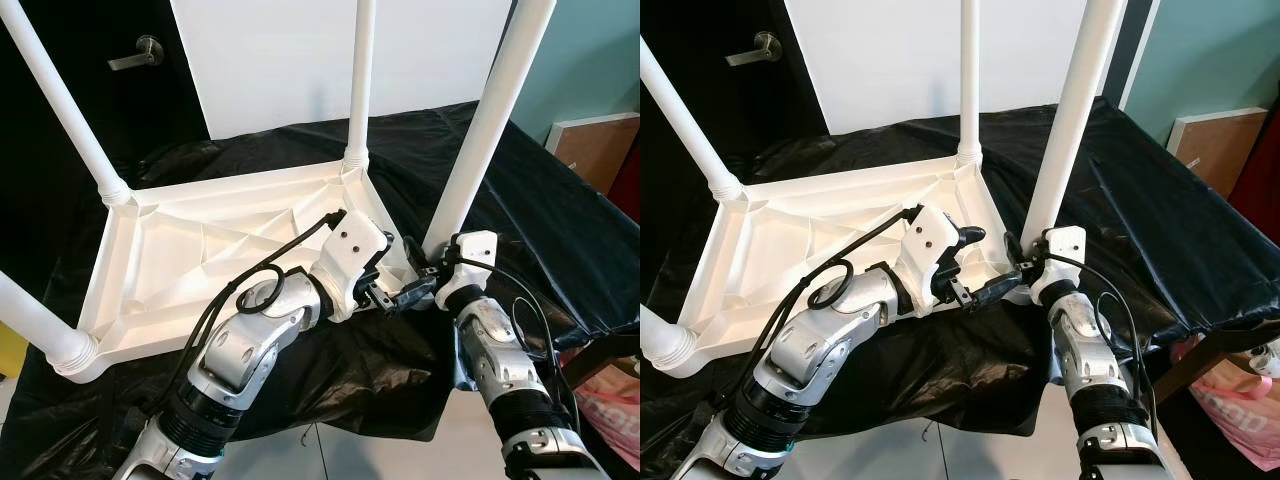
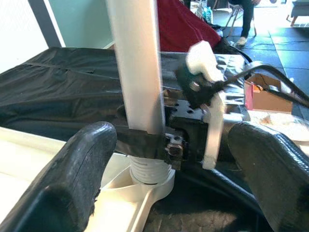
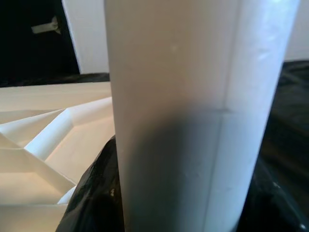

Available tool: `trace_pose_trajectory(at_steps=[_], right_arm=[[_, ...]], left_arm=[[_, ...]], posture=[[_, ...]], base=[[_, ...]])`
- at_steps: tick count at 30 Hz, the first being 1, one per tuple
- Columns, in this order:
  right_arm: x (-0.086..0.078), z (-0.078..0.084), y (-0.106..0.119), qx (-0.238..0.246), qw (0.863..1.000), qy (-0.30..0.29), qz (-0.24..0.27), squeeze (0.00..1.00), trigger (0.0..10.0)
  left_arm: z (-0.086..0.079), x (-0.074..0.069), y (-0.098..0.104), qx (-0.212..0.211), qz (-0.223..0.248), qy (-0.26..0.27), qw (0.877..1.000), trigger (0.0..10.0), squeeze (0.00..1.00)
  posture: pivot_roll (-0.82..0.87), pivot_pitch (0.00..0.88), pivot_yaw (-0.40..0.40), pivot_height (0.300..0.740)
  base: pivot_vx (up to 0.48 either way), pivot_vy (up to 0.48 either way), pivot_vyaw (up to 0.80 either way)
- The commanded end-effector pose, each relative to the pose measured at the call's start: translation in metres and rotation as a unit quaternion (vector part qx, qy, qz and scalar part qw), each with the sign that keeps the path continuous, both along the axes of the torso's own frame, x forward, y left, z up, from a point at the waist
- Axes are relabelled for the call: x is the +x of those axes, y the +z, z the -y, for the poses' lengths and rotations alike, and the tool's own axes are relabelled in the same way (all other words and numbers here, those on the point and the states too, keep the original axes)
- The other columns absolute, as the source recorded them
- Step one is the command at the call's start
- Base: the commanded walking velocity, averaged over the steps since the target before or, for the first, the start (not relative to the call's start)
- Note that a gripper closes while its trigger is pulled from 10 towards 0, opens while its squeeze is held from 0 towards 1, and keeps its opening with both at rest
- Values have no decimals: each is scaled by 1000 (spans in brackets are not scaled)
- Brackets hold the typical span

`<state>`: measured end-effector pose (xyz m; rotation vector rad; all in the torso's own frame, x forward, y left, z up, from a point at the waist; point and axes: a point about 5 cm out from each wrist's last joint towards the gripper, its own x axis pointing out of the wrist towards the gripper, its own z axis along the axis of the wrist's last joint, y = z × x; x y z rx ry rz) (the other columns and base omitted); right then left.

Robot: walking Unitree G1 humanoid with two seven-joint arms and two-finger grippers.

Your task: Building children table

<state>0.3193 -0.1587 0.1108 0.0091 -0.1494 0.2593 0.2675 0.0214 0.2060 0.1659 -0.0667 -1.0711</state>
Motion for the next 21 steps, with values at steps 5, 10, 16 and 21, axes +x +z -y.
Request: trace_pose_trajectory(at_steps=[5,10,16,21], right_arm=[[-26,-9,-32,-38,999,15,-9,0,10000],[-29,-9,-36,-37,999,0,-9,0,10000],[-34,-14,-39,-61,998,2,6,0,10000],[-34,-15,-40,-53,999,5,3,0,10000]], left_arm=[[3,-3,3,3,1,-24,1000,10000,0],[2,-3,3,3,1,-24,1000,10000,0],[2,-3,3,4,1,-23,1000,10000,0],[1,-2,4,4,1,-23,1000,10000,0]], posture=[[-116,25,49,740],[-114,24,52,740],[-115,29,58,740],[-114,33,57,740]], base=[[0,0,0],[0,0,0],[0,0,0],[0,0,0]])
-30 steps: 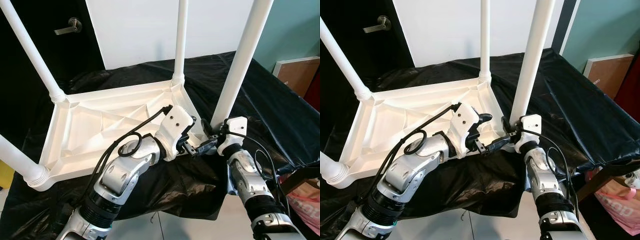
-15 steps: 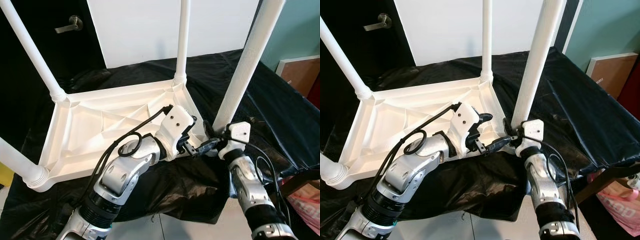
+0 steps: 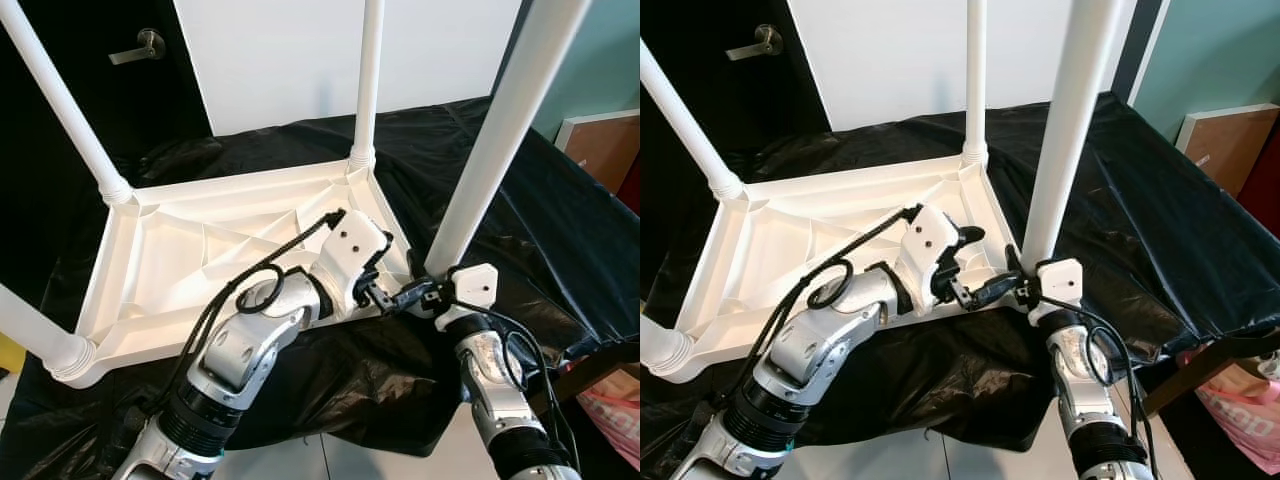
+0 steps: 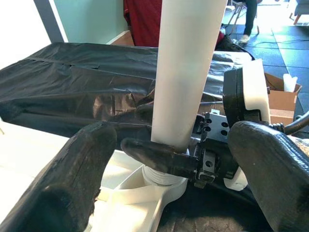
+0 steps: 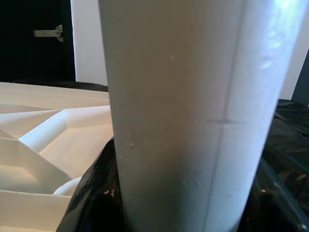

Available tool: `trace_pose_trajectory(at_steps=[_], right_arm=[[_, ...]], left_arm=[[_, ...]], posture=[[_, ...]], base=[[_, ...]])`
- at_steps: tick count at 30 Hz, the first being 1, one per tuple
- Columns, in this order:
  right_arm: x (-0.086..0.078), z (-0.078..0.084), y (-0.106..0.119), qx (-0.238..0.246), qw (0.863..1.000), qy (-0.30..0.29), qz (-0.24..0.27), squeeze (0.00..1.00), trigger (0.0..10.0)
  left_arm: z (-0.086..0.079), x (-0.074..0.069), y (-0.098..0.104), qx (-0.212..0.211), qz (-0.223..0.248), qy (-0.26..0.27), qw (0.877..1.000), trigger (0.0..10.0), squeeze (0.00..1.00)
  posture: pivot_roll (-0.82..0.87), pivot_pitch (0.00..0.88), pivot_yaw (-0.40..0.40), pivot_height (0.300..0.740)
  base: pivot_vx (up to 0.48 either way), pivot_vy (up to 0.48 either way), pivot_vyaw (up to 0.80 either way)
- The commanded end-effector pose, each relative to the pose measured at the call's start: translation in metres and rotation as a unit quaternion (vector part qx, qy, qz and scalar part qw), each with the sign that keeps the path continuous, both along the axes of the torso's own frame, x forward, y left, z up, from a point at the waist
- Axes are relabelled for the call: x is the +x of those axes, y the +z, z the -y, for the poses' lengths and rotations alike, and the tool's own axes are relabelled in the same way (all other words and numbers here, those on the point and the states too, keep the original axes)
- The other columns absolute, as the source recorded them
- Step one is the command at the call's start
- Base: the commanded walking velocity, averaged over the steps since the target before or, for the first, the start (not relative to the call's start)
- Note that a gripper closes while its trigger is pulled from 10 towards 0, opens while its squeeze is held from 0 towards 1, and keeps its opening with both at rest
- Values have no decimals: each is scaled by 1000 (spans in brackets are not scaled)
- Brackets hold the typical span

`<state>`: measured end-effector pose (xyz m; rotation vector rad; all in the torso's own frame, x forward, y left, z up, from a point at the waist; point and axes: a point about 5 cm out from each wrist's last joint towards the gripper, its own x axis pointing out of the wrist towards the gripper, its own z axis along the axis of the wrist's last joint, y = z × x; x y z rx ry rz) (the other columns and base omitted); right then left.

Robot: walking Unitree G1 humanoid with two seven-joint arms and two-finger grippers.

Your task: Building children table

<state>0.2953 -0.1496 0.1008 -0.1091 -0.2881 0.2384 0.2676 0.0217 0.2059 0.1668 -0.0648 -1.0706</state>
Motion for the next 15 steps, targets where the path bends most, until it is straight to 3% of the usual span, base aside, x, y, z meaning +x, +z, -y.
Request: trace_pose_trajectory(at_steps=[1,7,9,15], right_arm=[[-10,-7,-30,-6,997,20,-70,0,10000],[-13,-7,-36,-21,996,29,-77,0,10000],[-10,-6,-38,2,994,21,-103,0,10000],[0,-6,-43,10,987,1,-158,0,10000]], left_arm=[[2,-2,4,3,1,-23,1000,10000,0],[1,-2,4,4,2,-20,1000,10000,0],[0,-1,4,5,2,-19,1000,10000,0],[0,-2,4,5,2,-19,1000,10000,0]], posture=[[-114,36,57,740],[-107,39,55,740],[-107,38,55,740],[-112,39,58,740]], base=[[0,0,0],[0,0,0],[0,0,0],[0,0,0]])
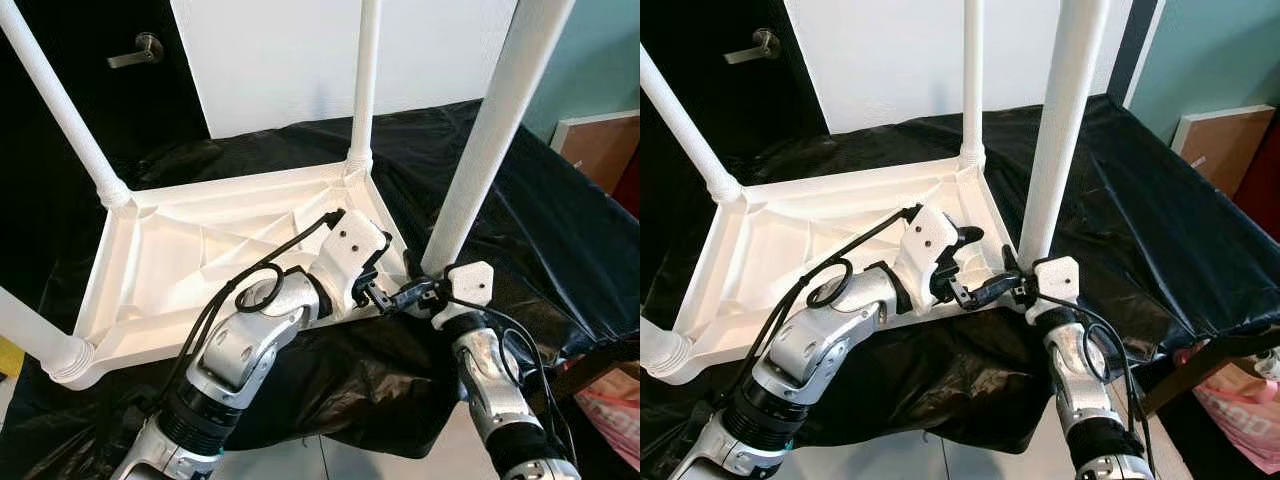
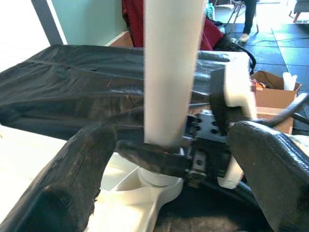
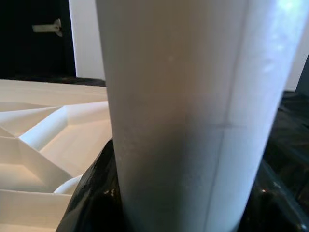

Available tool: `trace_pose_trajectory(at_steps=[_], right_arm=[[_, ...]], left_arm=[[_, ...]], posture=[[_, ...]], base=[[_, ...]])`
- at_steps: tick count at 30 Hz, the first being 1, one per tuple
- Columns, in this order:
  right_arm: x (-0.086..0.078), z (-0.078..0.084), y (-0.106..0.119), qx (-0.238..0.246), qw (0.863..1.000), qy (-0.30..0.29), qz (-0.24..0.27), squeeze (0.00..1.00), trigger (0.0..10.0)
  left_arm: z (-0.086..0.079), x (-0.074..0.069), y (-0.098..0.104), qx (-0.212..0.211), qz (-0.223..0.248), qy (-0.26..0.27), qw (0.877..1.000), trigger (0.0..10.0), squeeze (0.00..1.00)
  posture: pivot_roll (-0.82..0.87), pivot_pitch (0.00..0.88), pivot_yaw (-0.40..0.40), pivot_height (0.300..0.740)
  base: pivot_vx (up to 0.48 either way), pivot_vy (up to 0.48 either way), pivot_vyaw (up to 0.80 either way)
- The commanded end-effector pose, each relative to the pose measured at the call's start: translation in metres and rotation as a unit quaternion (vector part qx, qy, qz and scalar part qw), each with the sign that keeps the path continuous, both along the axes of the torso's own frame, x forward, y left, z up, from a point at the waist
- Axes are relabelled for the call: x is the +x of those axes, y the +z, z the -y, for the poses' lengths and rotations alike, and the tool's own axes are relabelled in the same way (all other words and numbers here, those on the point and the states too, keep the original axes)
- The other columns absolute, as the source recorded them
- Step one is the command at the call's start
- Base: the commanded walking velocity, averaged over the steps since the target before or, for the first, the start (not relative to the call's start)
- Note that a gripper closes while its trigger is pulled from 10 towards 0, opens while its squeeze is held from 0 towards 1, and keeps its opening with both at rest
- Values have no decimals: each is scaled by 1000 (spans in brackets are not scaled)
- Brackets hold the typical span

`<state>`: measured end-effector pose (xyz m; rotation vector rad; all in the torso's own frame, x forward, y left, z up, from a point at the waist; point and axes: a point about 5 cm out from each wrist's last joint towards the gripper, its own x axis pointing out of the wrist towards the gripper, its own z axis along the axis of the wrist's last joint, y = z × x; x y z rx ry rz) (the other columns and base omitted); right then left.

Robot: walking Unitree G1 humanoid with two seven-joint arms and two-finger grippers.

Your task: Building children table

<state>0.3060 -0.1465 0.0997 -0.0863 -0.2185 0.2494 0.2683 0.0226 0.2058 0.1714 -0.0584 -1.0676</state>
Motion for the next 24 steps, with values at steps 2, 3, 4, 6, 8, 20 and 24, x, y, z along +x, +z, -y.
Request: trace_pose_trajectory(at_steps=[2,3,4,6,8,20,24], right_arm=[[-9,-3,-44,5,990,-7,-142,0,10000],[-9,-3,-44,5,990,-7,-142,0,10000],[-8,-3,-45,6,989,-9,-151,0,10000],[-7,-3,-49,16,984,-10,-174,0,10000],[-7,-3,-49,17,984,-10,-177,0,10000],[-2,-3,-50,49,969,-16,-241,0,10000],[-1,-3,-50,53,968,-18,-246,0,10000]], left_arm=[[1,-2,5,2,4,-22,1000,10000,0],[1,-2,5,2,4,-22,1000,10000,0],[1,-2,5,2,4,-22,1000,10000,0],[1,-1,5,2,4,-21,1000,10000,0],[1,-1,5,2,4,-21,1000,10000,0],[1,-1,6,1,3,-20,1000,10000,0],[1,-1,6,1,3,-20,1000,10000,0]], posture=[[-114,39,58,740],[-114,39,58,740],[-114,39,58,740],[-114,41,58,740],[-114,41,58,740],[-115,45,56,740],[-116,45,56,740]], base=[[0,0,0],[0,0,0],[0,0,0],[0,0,0],[0,0,0],[0,0,0],[0,0,0]])
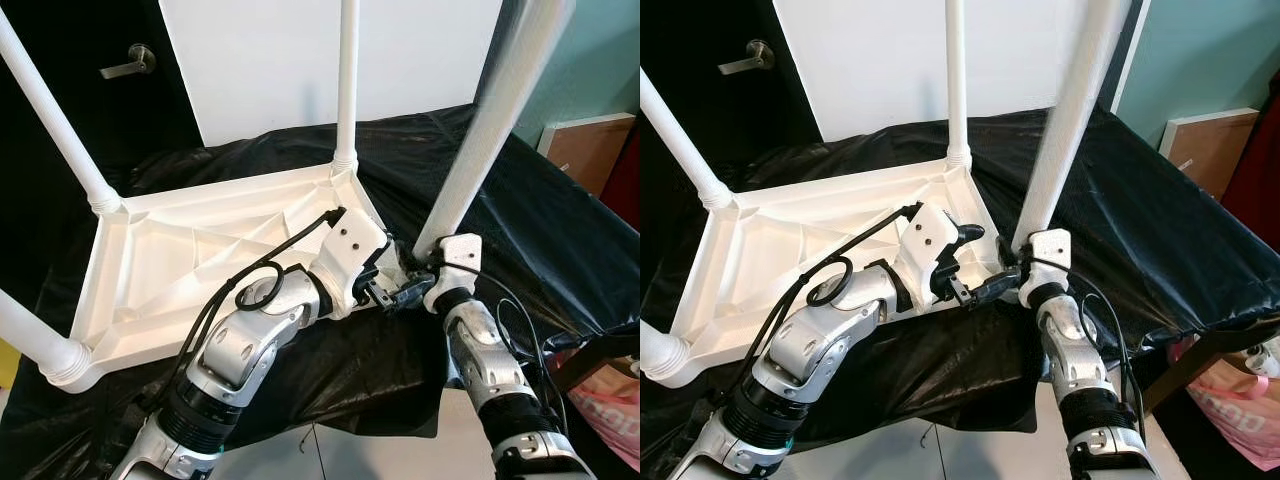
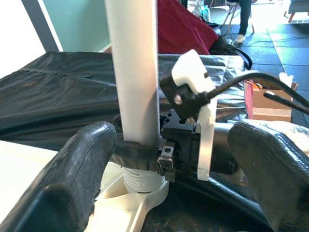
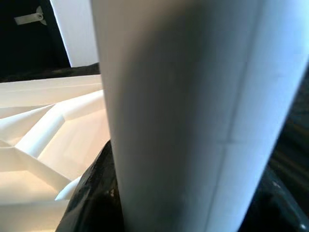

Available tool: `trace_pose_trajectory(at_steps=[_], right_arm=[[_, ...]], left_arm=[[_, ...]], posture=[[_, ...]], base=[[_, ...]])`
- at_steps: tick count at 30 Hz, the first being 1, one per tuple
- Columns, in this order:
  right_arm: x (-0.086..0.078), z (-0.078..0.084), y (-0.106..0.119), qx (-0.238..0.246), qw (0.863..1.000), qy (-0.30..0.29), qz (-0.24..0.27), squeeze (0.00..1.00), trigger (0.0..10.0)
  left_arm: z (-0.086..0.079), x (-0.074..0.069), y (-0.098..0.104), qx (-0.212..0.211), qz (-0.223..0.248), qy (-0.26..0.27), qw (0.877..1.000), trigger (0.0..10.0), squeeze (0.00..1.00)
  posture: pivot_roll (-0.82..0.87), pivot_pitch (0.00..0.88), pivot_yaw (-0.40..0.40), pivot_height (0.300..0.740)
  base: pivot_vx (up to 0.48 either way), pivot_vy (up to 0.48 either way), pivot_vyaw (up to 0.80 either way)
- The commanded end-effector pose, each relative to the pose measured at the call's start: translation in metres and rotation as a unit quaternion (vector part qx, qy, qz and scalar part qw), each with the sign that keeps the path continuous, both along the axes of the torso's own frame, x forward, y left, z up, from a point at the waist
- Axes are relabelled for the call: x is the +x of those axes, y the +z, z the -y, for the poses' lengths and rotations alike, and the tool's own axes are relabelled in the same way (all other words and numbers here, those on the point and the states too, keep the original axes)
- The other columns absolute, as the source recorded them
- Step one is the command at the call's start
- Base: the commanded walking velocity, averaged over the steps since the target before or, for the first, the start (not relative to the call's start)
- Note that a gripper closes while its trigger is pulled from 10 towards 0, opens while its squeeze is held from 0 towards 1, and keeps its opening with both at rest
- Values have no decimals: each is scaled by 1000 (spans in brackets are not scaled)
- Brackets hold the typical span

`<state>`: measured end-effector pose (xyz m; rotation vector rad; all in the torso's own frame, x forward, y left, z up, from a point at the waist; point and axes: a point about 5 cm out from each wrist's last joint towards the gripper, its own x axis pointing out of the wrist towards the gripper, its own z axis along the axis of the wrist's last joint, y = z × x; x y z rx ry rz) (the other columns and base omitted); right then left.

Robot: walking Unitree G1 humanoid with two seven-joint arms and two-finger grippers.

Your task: Building children table

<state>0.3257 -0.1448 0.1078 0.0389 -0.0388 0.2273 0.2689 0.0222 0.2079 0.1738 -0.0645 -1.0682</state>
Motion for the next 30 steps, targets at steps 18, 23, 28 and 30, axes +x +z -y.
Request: trace_pose_trajectory(at_steps=[18,23,28,30], right_arm=[[-16,3,9,10,998,-11,64,0,10000],[-15,-1,26,12,996,16,84,0,10000],[-14,-5,38,-3,994,67,91,0,10000],[-13,-5,41,-10,993,80,92,0,10000]], left_arm=[[0,2,5,-9,6,-5,1000,10000,0],[-3,9,12,-49,-12,0,999,10000,212],[-6,13,19,-69,-15,-17,997,10000,1000],[-7,15,21,-68,-10,-17,998,10000,1000]], posture=[[-118,40,49,740],[-124,33,50,740],[-128,23,47,740],[-133,13,43,740]], base=[[0,0,0],[0,0,0],[0,0,0],[0,0,0]])
